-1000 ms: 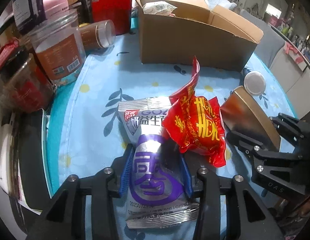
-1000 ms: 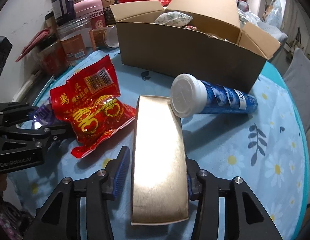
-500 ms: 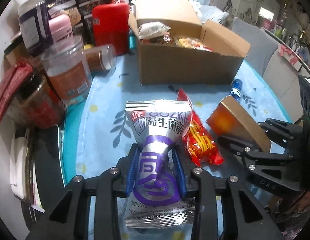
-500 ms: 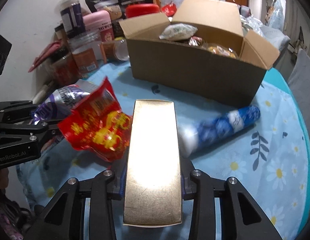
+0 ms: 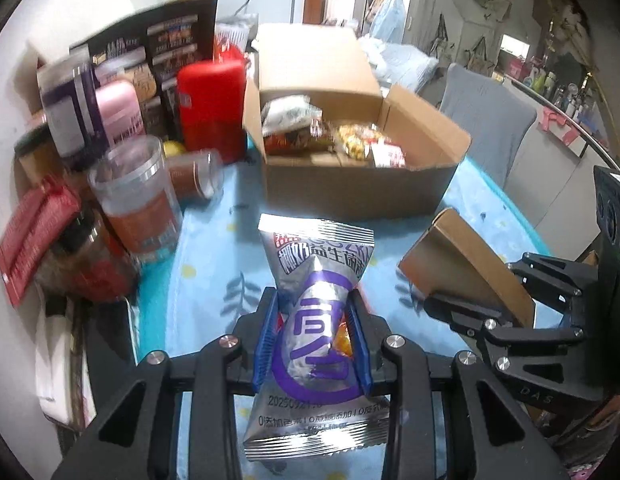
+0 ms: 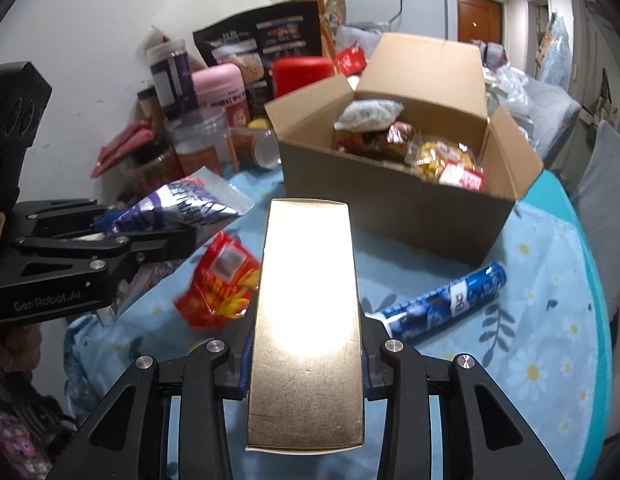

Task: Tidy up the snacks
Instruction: 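Lift the silver-purple packet and gold box toward the open box with both tools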

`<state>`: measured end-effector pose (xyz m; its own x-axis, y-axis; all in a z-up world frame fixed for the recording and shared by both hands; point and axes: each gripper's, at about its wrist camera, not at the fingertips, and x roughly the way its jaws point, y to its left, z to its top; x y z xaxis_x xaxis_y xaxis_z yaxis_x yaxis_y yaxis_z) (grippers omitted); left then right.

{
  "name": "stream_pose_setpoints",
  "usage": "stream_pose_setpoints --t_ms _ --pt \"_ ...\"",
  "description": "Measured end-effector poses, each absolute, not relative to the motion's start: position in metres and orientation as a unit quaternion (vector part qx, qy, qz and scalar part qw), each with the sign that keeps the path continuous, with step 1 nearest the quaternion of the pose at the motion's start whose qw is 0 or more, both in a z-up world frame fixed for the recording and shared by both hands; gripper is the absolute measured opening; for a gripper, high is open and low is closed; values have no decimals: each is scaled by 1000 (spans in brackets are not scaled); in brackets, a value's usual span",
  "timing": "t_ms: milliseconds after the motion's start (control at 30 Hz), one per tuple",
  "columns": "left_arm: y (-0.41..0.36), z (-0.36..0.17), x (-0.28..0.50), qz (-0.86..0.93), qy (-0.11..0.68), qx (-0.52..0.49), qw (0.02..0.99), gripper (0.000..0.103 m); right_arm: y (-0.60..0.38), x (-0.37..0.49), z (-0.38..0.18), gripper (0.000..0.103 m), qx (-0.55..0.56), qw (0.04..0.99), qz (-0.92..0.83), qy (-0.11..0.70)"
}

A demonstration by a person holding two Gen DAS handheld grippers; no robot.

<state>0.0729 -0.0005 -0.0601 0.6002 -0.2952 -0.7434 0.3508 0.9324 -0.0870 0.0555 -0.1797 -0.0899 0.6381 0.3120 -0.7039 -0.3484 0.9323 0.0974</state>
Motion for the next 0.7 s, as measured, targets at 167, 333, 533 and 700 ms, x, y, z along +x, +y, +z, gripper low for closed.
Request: stream_pose_setpoints --t_ms 167,333,533,700 --pt "-6 -42 78 -189 387 34 902 34 -180 56 -73 37 -24 911 190 365" --pt "-11 -21 84 -194 357 39 913 34 -186 60 -57 37 -17 915 195 352" --pt "-18 7 96 -204 317 42 925 34 -195 70 -33 37 -19 925 195 325" --pt "-30 23 115 -214 293 49 931 34 -204 86 -11 37 -32 933 186 306"
